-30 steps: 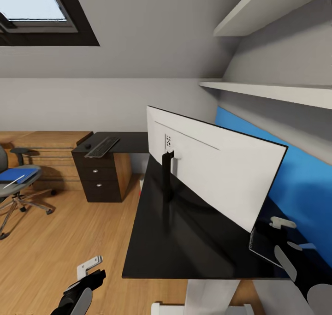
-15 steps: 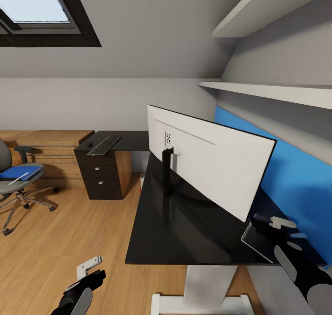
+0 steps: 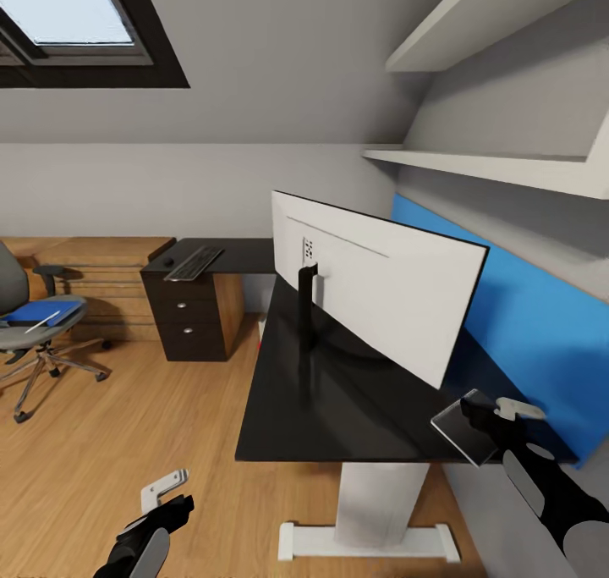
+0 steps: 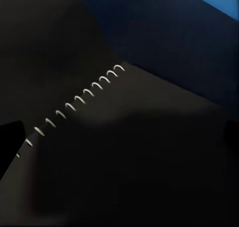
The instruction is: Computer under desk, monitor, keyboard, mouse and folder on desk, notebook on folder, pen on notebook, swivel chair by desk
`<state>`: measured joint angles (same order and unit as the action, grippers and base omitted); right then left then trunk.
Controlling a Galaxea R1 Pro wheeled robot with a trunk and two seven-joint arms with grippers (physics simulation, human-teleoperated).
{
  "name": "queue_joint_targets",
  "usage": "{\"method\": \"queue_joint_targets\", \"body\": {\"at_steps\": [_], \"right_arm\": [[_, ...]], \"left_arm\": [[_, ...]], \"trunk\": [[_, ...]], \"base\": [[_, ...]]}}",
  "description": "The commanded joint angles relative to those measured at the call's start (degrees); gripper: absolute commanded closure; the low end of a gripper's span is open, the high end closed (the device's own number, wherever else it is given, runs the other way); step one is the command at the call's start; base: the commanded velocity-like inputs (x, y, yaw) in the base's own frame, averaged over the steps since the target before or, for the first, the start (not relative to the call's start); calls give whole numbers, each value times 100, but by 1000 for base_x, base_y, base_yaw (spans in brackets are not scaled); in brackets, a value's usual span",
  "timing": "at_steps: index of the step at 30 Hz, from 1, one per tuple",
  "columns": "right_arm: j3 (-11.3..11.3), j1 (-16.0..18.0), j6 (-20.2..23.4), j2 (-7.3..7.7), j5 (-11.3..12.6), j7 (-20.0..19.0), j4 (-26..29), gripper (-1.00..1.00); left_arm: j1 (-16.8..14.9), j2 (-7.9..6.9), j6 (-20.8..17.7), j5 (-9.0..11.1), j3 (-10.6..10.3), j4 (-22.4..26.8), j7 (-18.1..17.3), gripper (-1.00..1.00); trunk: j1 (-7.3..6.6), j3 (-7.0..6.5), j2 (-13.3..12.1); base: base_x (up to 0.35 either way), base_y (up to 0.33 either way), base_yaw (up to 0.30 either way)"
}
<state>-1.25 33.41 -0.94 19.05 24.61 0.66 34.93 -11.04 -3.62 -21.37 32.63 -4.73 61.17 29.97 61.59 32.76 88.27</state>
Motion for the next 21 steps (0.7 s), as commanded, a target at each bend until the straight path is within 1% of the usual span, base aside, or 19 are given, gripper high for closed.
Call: {"method": "queue_joint_targets", "body": {"at_steps": [1,10,12,18,21], "right_arm": [[-16,-1,-10,2,70,5,-435,-100],[-16,-1,-11,2,70,5,-435,-100],[-16,-1,-11,2,70,5,-435,-100],[-16,-1,-11,2,70,5,-435,-100],[-16,-1,-11,2,70,5,-435,-100]], "left_arm": [[-3,-7,-10,46,-21,9,52,-100],[-3,-7,-9,42,-25,9,52,-100],[-3,-7,-10,44,-23,9,52,-100],[-3,-7,-14,47,-26,9,49,-100],[-3,-7,-12,49,-27,9,45,-100]], "trunk": [[-1,7,3],[-1,7,3],[-1,7,3],[-1,7,3],[-1,7,3]], "base": [[-43,0,0],[-25,0,0],[-139,0,0],[-245,0,0],[-122,0,0]]}}
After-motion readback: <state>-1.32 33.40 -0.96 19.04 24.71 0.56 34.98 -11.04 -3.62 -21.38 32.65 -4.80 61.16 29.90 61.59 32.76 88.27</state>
